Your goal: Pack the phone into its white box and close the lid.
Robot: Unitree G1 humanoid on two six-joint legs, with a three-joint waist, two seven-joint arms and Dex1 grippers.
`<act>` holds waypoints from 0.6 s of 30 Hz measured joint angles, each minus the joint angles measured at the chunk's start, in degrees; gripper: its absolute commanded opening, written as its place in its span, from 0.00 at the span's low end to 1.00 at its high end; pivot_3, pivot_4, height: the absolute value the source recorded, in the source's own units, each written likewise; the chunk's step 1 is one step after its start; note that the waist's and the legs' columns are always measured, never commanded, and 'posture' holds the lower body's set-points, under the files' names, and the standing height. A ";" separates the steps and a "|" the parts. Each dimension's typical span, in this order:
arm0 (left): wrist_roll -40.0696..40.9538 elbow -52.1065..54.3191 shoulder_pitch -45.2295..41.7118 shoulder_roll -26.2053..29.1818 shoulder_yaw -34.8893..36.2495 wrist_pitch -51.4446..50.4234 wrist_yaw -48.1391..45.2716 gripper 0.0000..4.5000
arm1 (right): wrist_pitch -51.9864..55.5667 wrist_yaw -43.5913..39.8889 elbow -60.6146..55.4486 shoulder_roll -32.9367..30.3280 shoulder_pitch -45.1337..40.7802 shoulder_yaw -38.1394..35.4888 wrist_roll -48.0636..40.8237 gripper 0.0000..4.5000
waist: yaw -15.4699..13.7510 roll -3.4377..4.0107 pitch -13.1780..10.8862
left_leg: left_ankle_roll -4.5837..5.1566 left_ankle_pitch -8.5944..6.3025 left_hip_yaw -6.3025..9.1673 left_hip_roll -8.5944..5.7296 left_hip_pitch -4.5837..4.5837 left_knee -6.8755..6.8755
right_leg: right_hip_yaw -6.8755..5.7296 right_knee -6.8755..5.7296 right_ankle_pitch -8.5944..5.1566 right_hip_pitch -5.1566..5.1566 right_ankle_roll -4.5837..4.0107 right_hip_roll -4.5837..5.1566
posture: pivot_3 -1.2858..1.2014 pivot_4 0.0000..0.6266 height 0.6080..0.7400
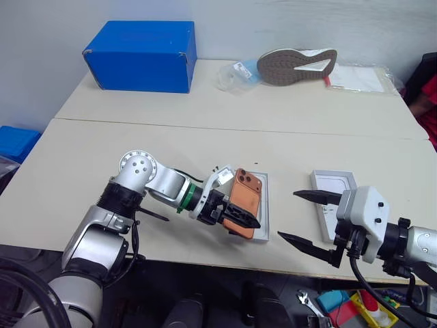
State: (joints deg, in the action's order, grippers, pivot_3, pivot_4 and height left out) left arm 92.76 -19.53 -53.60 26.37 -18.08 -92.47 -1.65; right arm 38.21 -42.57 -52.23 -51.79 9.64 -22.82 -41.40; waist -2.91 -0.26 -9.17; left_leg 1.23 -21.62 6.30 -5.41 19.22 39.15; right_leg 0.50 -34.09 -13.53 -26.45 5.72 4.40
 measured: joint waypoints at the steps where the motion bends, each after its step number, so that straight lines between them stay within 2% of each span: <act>1: 0.00 -0.04 -0.09 -0.02 0.00 0.00 0.40 1.00 | -0.20 0.11 0.00 0.06 0.00 0.00 0.00 1.00 | 0.00 0.00 0.00 | 0.00 0.00 0.00 0.00 0.00 0.00 | 0.00 0.00 0.00 0.00 0.00 0.00 | 0.52 0.24 1.00; 12: 3.15 -3.42 -3.87 -1.89 -3.53 0.00 0.52 1.00 | -0.77 0.91 0.04 0.06 0.15 0.03 0.00 1.00 | 0.00 -0.01 -0.01 | 0.00 0.00 0.00 0.00 0.00 0.00 | -0.01 0.00 0.00 0.00 0.00 -0.01 | 0.52 0.24 1.00; 18: 0.97 -2.80 -4.15 1.26 -5.26 0.01 0.64 1.00 | -0.77 1.26 0.04 0.16 0.63 0.03 -0.03 1.00 | 0.20 -0.01 0.00 | -0.02 0.02 -0.02 0.01 -0.01 0.00 | 0.03 -0.06 0.00 -0.03 0.00 -0.02 | 0.52 0.24 1.00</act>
State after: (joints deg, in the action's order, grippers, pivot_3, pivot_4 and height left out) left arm 93.73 -22.33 -57.75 27.63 -23.35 -92.46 -1.01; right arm 37.44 -41.32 -52.19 -51.63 10.27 -22.78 -41.43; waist -2.71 -0.27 -9.17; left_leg 1.21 -21.60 6.28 -5.40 19.20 39.15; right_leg 0.53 -34.15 -13.53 -26.48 5.72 4.38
